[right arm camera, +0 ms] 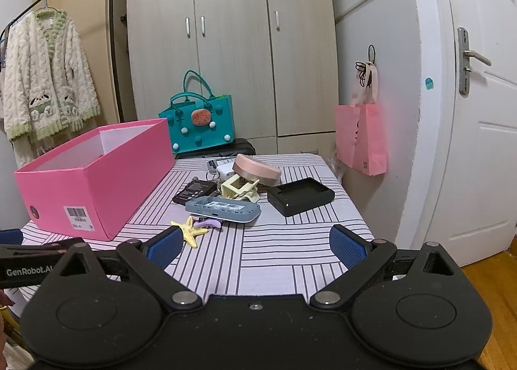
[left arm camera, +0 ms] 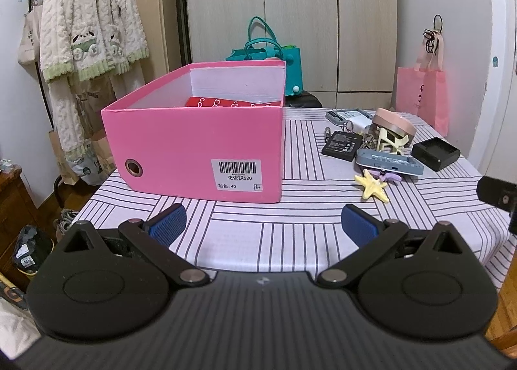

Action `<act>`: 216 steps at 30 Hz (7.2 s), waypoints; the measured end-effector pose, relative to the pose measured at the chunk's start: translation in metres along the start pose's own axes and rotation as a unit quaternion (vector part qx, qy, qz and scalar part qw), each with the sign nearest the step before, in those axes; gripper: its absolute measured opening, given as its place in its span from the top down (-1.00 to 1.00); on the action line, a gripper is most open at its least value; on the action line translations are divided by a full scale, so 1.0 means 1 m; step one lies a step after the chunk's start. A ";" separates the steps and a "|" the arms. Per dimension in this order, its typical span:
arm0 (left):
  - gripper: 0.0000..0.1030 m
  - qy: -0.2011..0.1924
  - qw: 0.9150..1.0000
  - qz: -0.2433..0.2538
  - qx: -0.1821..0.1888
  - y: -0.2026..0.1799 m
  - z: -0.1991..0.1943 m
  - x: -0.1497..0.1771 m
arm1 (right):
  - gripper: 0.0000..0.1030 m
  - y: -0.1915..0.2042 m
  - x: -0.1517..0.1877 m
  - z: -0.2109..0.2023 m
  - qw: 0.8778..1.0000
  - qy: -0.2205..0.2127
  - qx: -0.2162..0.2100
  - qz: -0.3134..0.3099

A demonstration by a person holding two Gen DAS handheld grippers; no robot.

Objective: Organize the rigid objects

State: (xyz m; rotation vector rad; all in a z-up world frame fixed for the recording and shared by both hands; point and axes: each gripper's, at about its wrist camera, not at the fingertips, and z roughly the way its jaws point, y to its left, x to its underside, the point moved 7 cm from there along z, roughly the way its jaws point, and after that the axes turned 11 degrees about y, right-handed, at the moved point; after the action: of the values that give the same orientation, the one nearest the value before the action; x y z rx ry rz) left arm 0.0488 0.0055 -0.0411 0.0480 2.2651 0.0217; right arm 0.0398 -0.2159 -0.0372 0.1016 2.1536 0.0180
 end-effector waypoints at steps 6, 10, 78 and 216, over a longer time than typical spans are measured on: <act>-1.00 0.001 1.000 0.004 0.002 0.000 0.001 0.000 | -0.92 0.001 0.001 0.001 1.000 0.000 0.001 0.000; -1.00 -0.001 1.000 0.007 0.004 -0.001 0.000 0.001 | -0.93 0.000 0.002 0.002 1.000 0.000 0.003 0.001; -0.78 0.183 0.971 0.152 -0.007 0.168 0.123 -0.198 | -0.07 0.084 -0.019 0.143 0.981 0.156 -0.068 -0.090; 0.86 0.333 0.941 0.037 0.041 0.161 0.176 -0.192 | -0.28 0.027 -0.079 0.196 0.875 0.367 -0.283 -0.143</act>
State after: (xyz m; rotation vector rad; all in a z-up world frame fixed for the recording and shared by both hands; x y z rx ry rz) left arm 0.3107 0.1581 -0.0014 0.1940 2.9420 -0.0201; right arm 0.2485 -0.2008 -0.0786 -0.6660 2.7932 0.5980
